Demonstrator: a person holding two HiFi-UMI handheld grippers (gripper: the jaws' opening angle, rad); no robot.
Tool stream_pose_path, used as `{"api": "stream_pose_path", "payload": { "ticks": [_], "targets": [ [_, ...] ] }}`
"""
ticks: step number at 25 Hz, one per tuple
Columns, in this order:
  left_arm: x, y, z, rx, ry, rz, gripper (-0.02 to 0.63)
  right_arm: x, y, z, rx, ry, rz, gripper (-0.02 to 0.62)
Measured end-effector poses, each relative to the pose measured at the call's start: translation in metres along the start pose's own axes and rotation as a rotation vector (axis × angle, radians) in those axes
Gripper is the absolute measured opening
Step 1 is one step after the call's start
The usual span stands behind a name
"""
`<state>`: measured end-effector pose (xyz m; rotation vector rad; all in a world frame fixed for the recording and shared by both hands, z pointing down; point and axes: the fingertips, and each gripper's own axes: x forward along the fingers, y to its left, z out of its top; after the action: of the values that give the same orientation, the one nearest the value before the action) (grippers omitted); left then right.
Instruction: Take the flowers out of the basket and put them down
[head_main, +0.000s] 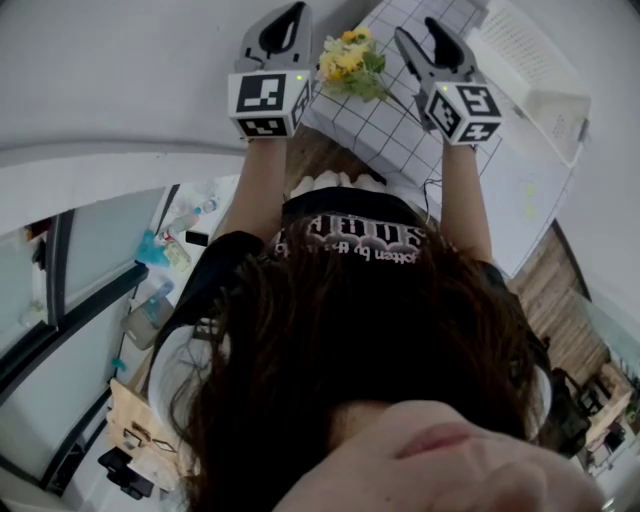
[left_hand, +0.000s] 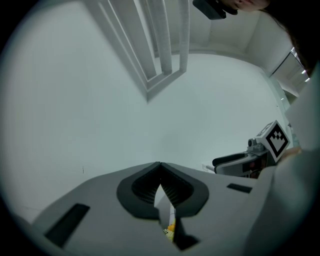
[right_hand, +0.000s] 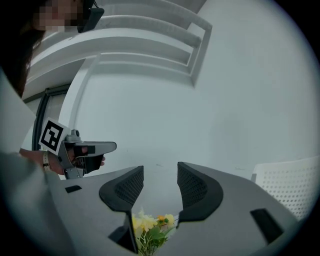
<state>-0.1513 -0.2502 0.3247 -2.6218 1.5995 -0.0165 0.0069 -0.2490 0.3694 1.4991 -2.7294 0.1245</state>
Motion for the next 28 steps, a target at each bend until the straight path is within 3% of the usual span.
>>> {"api": "stream_pose_path", "payload": {
  "ticks": [10,28],
  "targets": [
    [-0.001,-0.005,0.0,-0.002,-0.008,-0.011,0.002,-0.011,0.002,0.021,-0.045,-0.055,-0.05,0.049],
    [-0.005,-0.008,-0.002,-0.013,-0.004,-0.012,0.002,-0.021,0.005,0.029,-0.069,-0.082,-0.087,0.023]
  ]
}}
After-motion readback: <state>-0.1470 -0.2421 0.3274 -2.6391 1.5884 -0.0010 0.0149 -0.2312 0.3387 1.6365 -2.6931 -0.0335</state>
